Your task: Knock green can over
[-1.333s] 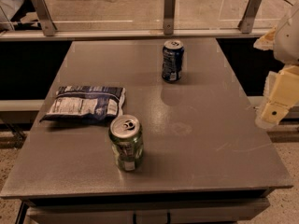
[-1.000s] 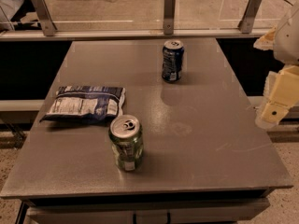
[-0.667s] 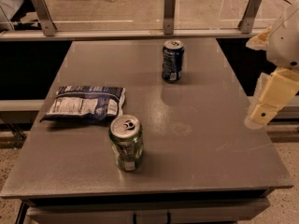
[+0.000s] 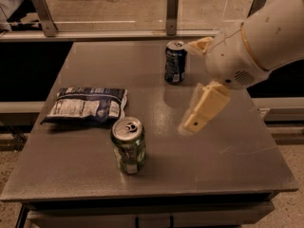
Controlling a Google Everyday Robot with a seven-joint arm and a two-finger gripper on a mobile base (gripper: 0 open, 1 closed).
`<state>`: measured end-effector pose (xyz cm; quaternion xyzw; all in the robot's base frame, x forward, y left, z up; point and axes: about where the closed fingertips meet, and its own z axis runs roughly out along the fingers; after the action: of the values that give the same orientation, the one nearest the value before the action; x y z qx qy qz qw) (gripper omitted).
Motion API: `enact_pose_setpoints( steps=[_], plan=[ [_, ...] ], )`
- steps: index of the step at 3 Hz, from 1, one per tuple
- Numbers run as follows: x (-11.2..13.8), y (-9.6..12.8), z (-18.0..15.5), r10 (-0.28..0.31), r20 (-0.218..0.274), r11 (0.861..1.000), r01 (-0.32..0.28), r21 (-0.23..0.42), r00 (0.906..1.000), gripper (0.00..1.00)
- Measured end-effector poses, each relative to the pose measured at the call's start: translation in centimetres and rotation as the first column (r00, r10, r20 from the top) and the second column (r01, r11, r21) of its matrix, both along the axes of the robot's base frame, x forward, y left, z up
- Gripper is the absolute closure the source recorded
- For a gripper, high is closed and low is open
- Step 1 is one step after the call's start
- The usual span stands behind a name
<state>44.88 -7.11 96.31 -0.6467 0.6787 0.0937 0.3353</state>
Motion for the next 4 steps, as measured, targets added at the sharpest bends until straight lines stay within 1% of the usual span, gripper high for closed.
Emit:
enact_pose_setpoints(
  steps=[1, 2, 3, 4],
  plan=[
    [-0.5, 2.1, 1.5, 0.020, 0.002, 0.997, -0.020, 0.078, 0.9998, 0.00],
    [-1.7, -0.3, -1.5, 0.032, -0.096, 0.990, -0.018, 0.140, 0.9949, 0.00],
    [-3.5, -1.6, -4.2, 0.084, -0.148, 0.956, -0.038, 0.290, 0.9854, 0.00],
    [-3.9, -1.4, -2.9, 0.104, -0.116, 0.927, -0.054, 0.370, 0.9878, 0.00]
  ],
)
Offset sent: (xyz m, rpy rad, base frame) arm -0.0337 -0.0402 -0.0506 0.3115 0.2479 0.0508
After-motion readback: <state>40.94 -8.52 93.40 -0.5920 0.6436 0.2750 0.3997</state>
